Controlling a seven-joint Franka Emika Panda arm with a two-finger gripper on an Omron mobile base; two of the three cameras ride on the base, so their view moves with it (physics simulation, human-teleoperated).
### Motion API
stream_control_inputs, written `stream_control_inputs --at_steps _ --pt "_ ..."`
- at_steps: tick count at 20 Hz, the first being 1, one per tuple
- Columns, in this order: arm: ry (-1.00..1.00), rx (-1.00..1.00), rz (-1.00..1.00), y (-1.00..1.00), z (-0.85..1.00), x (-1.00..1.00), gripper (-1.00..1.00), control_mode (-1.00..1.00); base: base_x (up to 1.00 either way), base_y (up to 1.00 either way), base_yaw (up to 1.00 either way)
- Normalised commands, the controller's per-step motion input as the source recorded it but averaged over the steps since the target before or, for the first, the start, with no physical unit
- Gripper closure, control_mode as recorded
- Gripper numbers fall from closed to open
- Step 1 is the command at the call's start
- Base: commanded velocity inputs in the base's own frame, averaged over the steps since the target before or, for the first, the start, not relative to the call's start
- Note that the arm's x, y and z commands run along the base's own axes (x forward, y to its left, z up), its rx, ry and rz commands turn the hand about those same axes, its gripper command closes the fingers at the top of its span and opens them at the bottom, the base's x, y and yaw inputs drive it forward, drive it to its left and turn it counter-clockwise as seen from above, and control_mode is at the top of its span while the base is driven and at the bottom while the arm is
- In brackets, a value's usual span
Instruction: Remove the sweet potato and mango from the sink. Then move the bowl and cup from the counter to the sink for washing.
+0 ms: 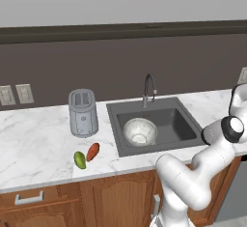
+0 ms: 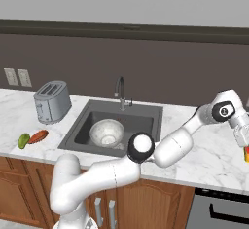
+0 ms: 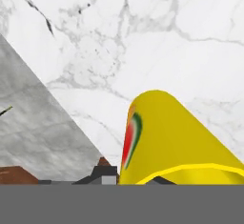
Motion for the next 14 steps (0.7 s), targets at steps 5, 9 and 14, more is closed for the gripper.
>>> stream_control_inputs --at_steps 5,9,14 --pt "0.05 0.15 -0.01 0.03 0.42 0.24 1.0 -1.0 0.0 0.0 0.0" --pt "0.0 0.14 -0.02 0.11 0.37 0.23 1.0 -1.0 0.0 0.0 0.0" --pt "-0.01 0.14 -0.04 0.19 0.34 0.21 1.0 -1.0 0.0 0.0 0.0"
